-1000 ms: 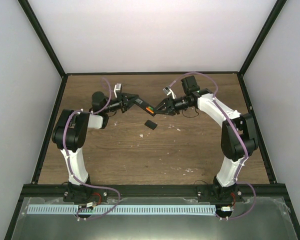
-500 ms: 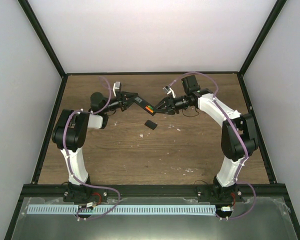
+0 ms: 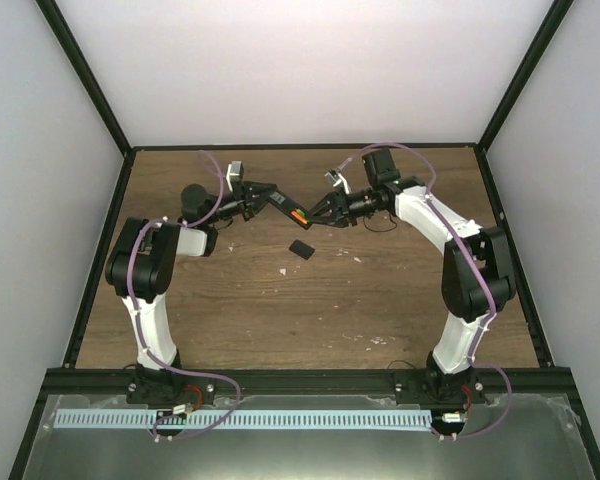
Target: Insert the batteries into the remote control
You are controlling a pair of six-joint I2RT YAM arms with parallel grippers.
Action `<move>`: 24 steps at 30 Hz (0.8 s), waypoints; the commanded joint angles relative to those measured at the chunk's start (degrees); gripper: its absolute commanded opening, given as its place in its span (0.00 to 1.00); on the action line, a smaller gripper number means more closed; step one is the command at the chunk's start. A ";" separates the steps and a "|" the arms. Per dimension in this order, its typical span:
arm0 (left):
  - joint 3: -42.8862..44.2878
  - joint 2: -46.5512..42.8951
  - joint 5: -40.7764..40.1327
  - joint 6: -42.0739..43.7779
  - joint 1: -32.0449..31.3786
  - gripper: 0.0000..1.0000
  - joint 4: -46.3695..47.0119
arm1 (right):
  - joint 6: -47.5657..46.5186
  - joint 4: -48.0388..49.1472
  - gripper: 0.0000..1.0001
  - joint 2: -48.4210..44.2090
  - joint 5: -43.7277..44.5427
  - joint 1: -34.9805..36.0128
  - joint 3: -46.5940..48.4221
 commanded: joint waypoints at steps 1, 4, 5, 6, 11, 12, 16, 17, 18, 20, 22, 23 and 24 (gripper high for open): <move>0.78 1.51 0.63 1.68 -0.90 0.00 1.41 | 0.69 2.71 0.24 -0.25 -4.16 1.24 3.87; 0.75 1.64 0.69 1.41 -0.93 0.00 1.70 | 0.64 2.41 0.23 -0.43 -3.64 1.26 3.86; 0.77 1.71 0.66 1.40 -0.91 0.00 1.68 | 0.60 2.36 0.23 -0.42 -3.47 1.26 3.86; 0.78 1.73 0.67 1.35 -0.87 0.00 1.68 | 0.49 2.29 0.22 -0.43 -3.21 1.34 3.86; 0.94 1.91 0.83 0.98 -0.90 0.00 1.89 | 0.34 2.01 0.22 -0.62 -2.14 1.35 3.92; 0.92 1.95 0.83 0.84 -0.86 0.00 2.00 | 0.34 2.04 0.21 -0.68 -1.93 1.37 4.03; 1.10 1.91 1.27 0.69 -0.83 0.00 2.35 | 0.61 2.50 0.19 -0.52 -1.52 1.35 4.17; 1.20 1.86 1.31 0.69 -0.84 0.00 2.33 | 0.60 2.59 0.19 -0.40 -1.48 1.40 4.20; 1.26 1.90 1.37 0.69 -0.84 0.00 2.44 | 0.63 2.61 0.18 -0.25 -1.57 1.49 4.21; 1.30 1.95 1.46 0.69 -0.90 0.00 2.39 | 0.52 2.66 0.17 -0.04 -1.59 1.67 4.36; 1.51 2.08 1.26 0.76 -0.97 0.00 2.14 | 0.56 2.64 0.17 0.29 -1.73 1.99 4.62; 1.60 2.15 1.11 0.94 -0.98 0.00 1.81 | 0.56 2.62 0.17 0.45 -1.74 2.17 4.84; 1.65 2.17 0.94 1.15 -0.98 0.00 1.35 | 0.47 2.48 0.17 0.63 -1.79 2.41 5.04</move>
